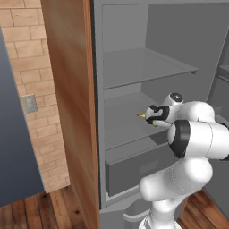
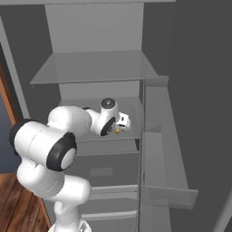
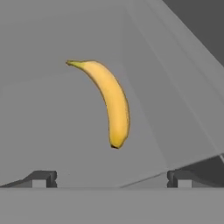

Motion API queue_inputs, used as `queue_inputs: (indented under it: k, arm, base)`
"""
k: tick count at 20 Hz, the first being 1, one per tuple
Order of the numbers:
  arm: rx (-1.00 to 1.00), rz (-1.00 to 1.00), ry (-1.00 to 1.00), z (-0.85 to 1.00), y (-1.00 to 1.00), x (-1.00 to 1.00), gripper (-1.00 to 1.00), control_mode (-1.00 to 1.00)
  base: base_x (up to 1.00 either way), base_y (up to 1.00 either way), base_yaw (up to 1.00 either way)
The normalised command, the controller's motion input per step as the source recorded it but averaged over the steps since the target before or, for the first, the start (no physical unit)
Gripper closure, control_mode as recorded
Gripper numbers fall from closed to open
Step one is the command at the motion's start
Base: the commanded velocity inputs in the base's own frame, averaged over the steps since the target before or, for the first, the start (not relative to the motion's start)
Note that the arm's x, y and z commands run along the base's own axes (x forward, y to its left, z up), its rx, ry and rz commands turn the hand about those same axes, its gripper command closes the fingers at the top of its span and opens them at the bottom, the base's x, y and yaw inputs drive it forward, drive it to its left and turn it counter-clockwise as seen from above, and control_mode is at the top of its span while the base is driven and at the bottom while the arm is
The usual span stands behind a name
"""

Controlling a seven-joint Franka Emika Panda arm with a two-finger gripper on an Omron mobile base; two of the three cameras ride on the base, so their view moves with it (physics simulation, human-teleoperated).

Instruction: Retrieve the pear and banana from the fridge and place them into the bowl on the dining table.

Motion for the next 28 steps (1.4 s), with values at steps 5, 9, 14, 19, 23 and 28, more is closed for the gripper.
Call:
queue_inputs:
  k: [5, 9, 14, 19, 23, 28]
  arm:
    - [0.0, 0.0, 0.01, -0.22, -0.13, 0.28, -1.0, -1.0]
    - [0.0, 0.0, 0.01, -0.22, -0.07, 0.31, -1.0, -1.0]
    - [0.0, 0.0, 0.02, -0.12, -0.01, 0.43, -1.0, -1.0]
    - [0.0, 0.0, 0.04, -0.06, -0.01, 0.41, -1.0, -1.0]
    - [0.0, 0.0, 0.07, -0.39, 0.0, 0.18, -1.0, -1.0]
    - [0.0, 0.0, 0.07, -0.85, 0.0, 0.11, -1.0, -1.0]
  base:
    - [0.0, 0.0, 0.0]
    - [0.0, 0.0, 0.0]
    - [0.0, 0.0, 0.0]
    - [0.0, 0.0, 0.0]
    - [0.0, 0.0, 0.0]
    - [0.0, 0.0, 0.0]
